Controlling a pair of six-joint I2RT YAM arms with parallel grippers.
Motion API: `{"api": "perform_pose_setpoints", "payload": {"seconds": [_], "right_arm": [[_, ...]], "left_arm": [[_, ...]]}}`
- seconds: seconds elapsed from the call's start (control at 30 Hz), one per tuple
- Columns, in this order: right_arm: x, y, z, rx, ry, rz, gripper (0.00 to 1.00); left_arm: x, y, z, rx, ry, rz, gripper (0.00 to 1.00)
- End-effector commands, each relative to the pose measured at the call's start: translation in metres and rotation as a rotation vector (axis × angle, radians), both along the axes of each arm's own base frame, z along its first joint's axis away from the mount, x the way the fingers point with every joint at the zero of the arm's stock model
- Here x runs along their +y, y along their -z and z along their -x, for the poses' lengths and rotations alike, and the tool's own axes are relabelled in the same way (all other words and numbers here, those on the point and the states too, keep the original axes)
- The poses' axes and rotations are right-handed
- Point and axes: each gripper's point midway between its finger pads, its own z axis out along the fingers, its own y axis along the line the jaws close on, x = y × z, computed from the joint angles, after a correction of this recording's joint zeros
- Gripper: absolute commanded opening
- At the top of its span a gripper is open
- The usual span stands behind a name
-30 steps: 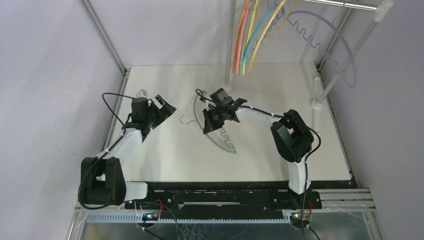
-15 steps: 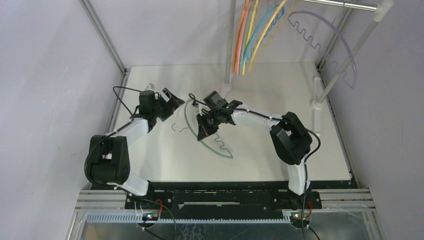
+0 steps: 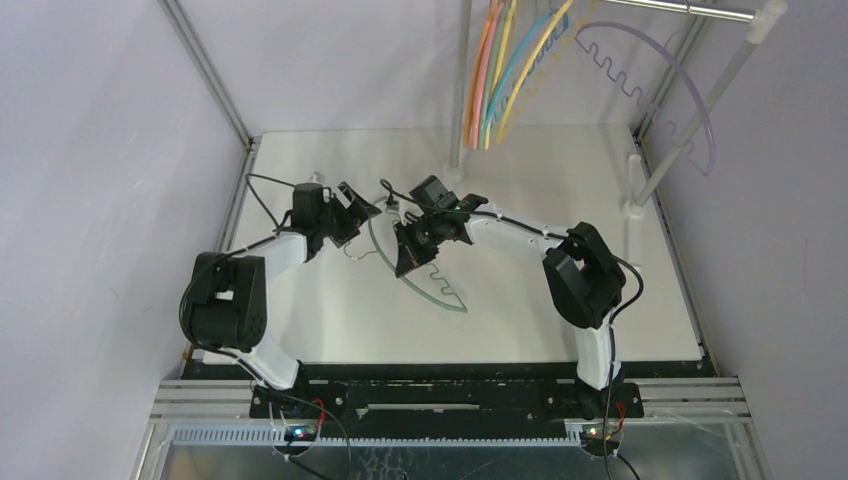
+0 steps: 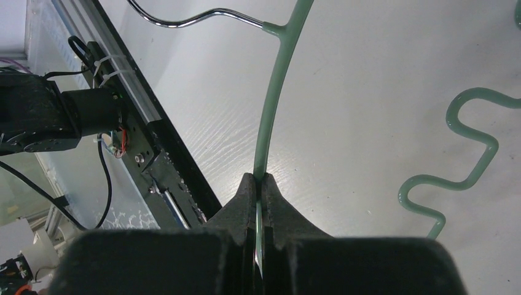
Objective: Organize the hangers
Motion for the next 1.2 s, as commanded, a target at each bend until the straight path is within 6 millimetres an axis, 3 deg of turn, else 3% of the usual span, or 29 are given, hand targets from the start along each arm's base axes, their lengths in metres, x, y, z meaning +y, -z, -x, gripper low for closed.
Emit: {"api": "perform_pose_setpoints", "payload": {"seconds": [0.0,0.17,0.3,0.4,0.5,0.53,0.7,0.83,0.87,1.0,1.17], "right_arm": [[0.013,-0.047,-0.011,-0.101,-0.036,-0.110,0.00],[0.012,-0.049,-0.015,-0.099,-0.032,-0.115,0.00],[0.009,-0.046,-0.014,-0.092,-0.031,-0.109,0.00],[0.006,-0.041,-0.014,-0.087,-0.027,-0.099,0.00],[0.002,-0.036,-0.015,-0.087,-0.018,-0.083,0.00],[0.001,-0.033,-0.016,-0.089,-0.014,-0.076,0.00],[-0.010,-0.028,-0.026,-0.111,0.024,-0.019,0.01],[-0.018,-0.038,-0.036,-0.221,0.045,0.027,0.51],[-0.018,-0.039,-0.037,-0.237,0.043,0.031,0.57],[-0.016,-0.028,-0.038,-0.212,0.043,0.062,0.68],[-0.005,-0.016,-0.028,-0.177,0.011,0.056,0.68]], "left_arm": [[-0.022,-0.019,-0.014,-0.049,0.042,0.045,0.90],[-0.049,-0.012,-0.012,-0.028,0.088,0.066,0.86],[-0.063,-0.013,-0.015,-0.038,0.113,0.117,0.70],[-0.067,-0.020,-0.019,-0.052,0.125,0.129,0.50],[-0.067,-0.023,-0.021,-0.057,0.133,0.115,0.10],[-0.065,-0.021,-0.021,-0.051,0.131,0.107,0.01],[-0.063,-0.017,-0.019,-0.037,0.123,0.092,0.00],[-0.062,-0.015,-0.018,-0.027,0.117,0.095,0.00],[-0.062,-0.016,-0.019,-0.026,0.117,0.098,0.00],[-0.066,-0.024,-0.023,-0.034,0.121,0.115,0.00],[-0.068,-0.043,-0.027,-0.061,0.125,0.125,0.00]]}}
